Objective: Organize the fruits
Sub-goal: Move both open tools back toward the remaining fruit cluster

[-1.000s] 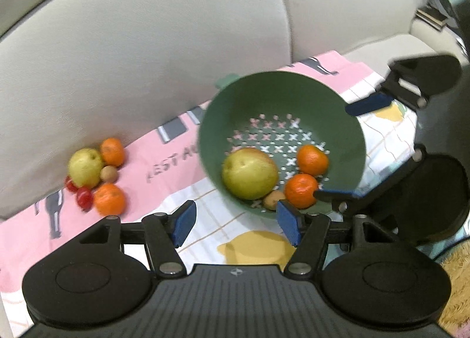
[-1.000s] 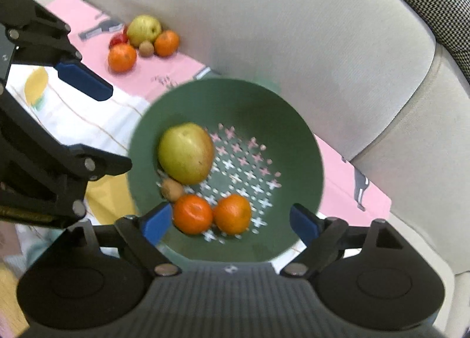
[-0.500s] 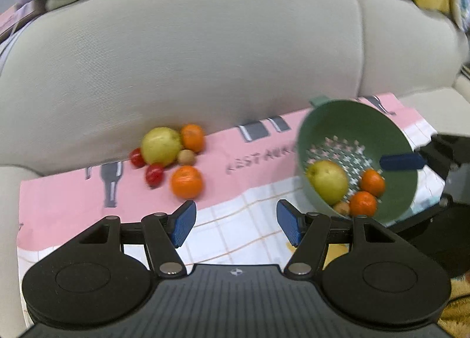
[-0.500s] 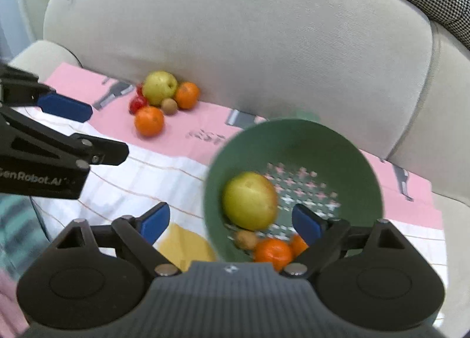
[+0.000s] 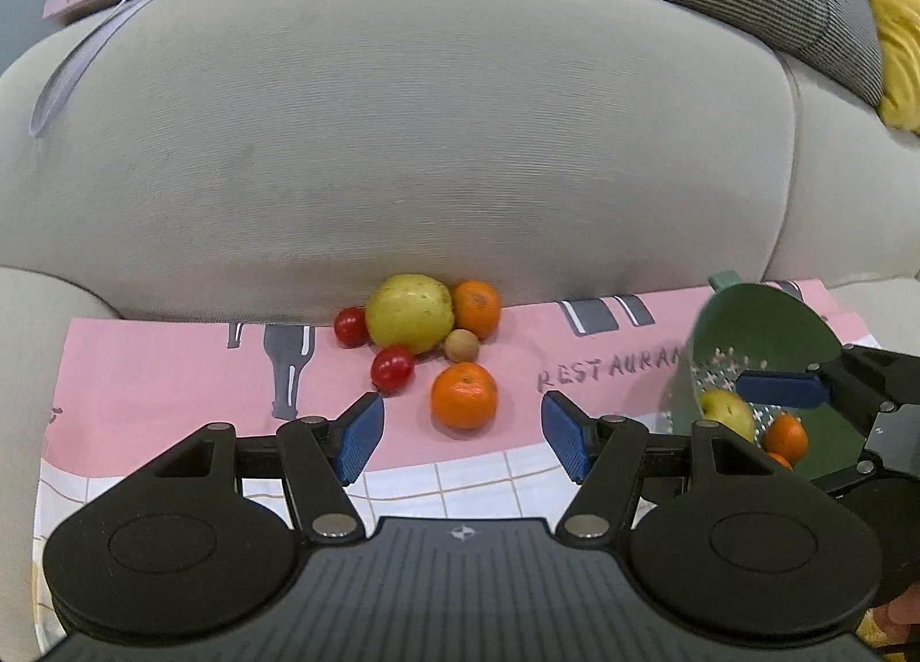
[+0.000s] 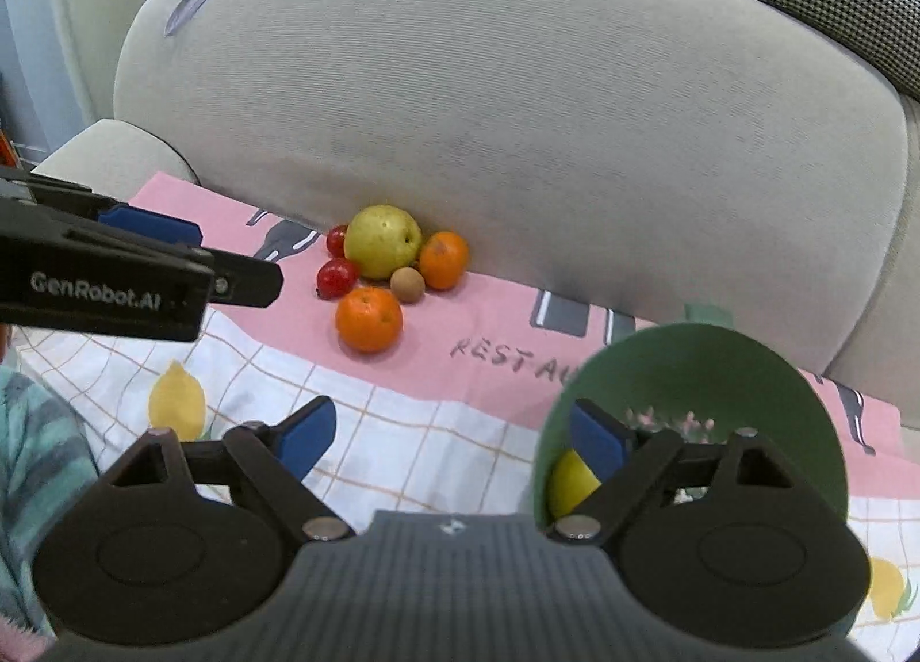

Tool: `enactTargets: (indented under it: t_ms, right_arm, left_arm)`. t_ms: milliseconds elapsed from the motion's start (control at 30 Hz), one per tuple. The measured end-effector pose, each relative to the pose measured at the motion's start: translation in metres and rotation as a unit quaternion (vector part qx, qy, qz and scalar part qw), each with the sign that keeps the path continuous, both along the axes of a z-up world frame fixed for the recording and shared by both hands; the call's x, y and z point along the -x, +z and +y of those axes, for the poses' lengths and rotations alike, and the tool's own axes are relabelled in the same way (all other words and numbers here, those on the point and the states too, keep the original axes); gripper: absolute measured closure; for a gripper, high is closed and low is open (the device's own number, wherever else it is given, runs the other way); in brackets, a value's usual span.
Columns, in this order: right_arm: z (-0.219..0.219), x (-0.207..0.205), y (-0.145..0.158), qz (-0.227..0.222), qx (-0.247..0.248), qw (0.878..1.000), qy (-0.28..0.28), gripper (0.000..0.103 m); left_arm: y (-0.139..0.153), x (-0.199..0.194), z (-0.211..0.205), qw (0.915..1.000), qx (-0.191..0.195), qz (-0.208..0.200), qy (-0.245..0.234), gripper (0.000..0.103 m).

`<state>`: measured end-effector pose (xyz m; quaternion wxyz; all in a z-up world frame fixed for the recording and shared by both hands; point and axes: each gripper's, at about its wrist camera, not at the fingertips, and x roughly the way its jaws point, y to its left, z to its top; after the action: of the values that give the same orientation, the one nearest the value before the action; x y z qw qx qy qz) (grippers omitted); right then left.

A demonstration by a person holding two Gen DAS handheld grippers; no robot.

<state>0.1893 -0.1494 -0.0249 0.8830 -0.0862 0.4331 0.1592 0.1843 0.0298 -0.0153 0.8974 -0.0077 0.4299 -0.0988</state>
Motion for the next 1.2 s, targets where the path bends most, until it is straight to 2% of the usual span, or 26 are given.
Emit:
enactTargets:
  t_ms: [100, 333, 567, 833, 1000, 1200]
  right_arm:
    - [0.002, -0.01, -0.005, 0.0, 0.0, 1.0, 0.002, 0.023]
    - [0.009, -0.038, -0.02, 0.006, -0.015, 1.0, 0.001, 0.035]
    - [0.029, -0.057, -0.039, 0.021, -0.038, 0.999, 0.024, 0.041]
    - [0.059, -0.077, -0.063, 0.038, -0.056, 0.997, 0.047, 0.045]
    - [0.074, -0.089, -0.075, 0.045, -0.05, 0.996, 0.056, 0.051]
    - [0.082, -0.097, -0.088, 0.043, -0.033, 0.997, 0.059, 0.052]
  left_arm:
    - [-0.007, -0.007, 0.008, 0.9999, 0.009, 0.003, 0.008, 0.029]
    - [-0.026, -0.027, 0.022, 0.9988, 0.033, 0.023, 0.028, 0.03]
    - [-0.047, -0.039, 0.034, 0.9979, 0.022, 0.046, 0.039, 0.033]
    - [-0.057, -0.051, 0.05, 0.9973, 0.027, 0.045, 0.051, 0.036]
    - [-0.063, -0.057, 0.054, 0.9978, 0.027, 0.042, 0.044, 0.039]
    - [-0.069, -0.066, 0.053, 0.9975, 0.038, 0.042, 0.042, 0.04]
